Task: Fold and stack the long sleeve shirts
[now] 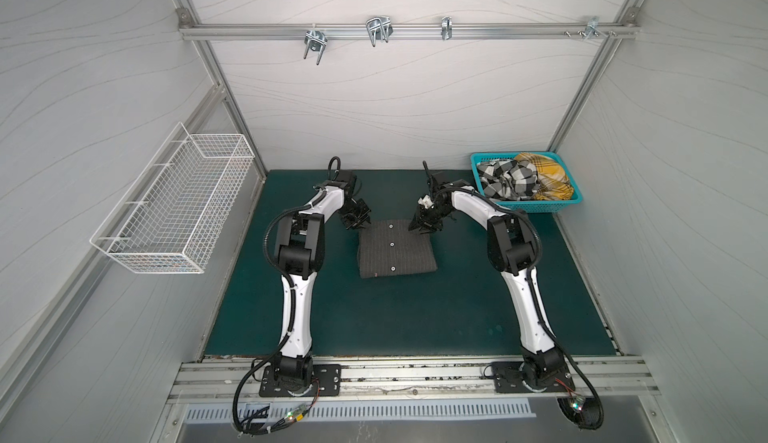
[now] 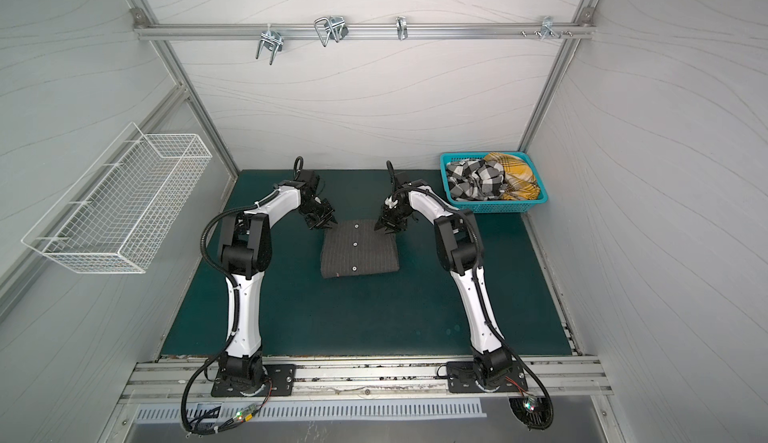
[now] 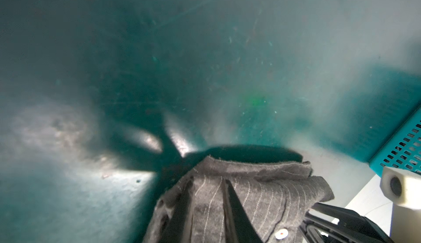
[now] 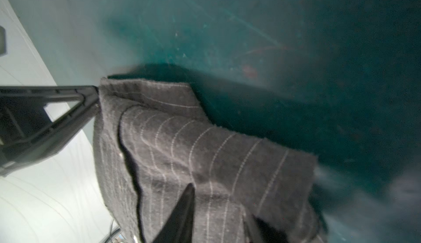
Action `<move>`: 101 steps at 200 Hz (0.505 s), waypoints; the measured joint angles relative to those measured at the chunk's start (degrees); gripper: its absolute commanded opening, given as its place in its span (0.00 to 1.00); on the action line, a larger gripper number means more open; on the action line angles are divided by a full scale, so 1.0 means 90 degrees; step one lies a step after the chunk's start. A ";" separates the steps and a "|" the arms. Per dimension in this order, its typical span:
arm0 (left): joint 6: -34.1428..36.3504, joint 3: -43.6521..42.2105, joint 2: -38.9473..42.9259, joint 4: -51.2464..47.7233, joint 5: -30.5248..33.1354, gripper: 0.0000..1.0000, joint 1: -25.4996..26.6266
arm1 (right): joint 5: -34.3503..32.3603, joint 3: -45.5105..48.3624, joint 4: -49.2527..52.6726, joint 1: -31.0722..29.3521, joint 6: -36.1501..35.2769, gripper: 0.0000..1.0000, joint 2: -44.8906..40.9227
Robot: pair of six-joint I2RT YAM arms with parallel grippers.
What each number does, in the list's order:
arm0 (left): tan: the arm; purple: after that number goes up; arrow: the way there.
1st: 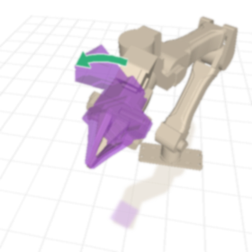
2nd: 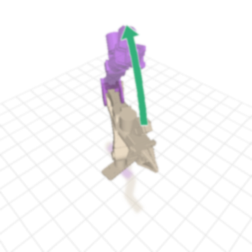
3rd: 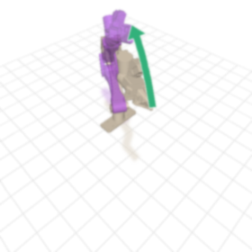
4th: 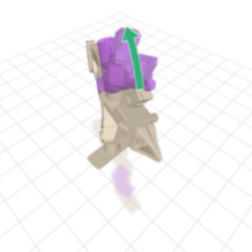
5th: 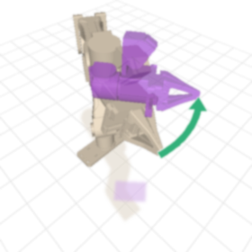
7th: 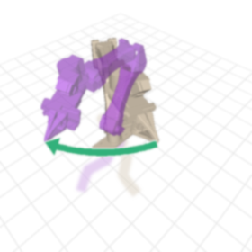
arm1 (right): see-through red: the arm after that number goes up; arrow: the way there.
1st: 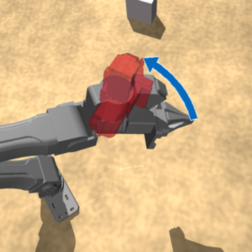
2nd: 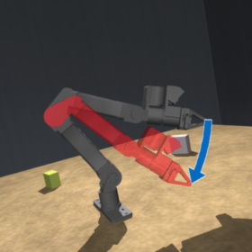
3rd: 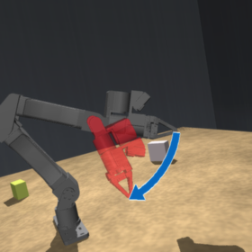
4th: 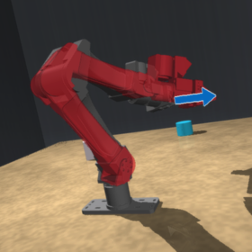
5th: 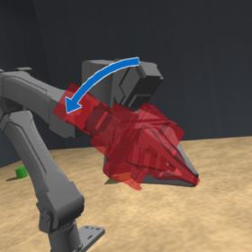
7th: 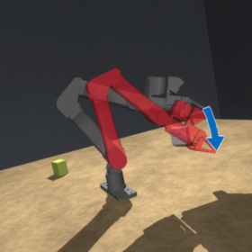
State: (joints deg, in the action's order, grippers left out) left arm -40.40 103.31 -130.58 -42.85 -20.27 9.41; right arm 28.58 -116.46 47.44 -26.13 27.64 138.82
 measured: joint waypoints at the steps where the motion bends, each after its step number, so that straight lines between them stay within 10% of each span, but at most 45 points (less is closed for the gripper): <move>1: 0.0002 -0.0005 0.0005 0.0005 0.0000 0.32 0.0000 | 0.0000 0.0010 -0.0002 0.0000 0.0005 0.43 -0.0017; 48: 0.0155 -0.0306 0.0665 -0.0362 0.0410 0.51 0.0053 | -0.0644 0.0770 0.0308 -0.0070 -0.0114 0.48 -0.1290; 101: 0.0272 -0.1627 0.3126 -0.0576 0.0624 0.42 0.0748 | -0.0964 0.1863 0.0282 -0.0517 -0.0296 0.33 -0.3096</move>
State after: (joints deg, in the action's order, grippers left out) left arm -37.95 88.66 -102.45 -48.03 -14.66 16.14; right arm 19.90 -99.70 49.98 -30.79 24.97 110.96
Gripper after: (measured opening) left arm 0.440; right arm 0.347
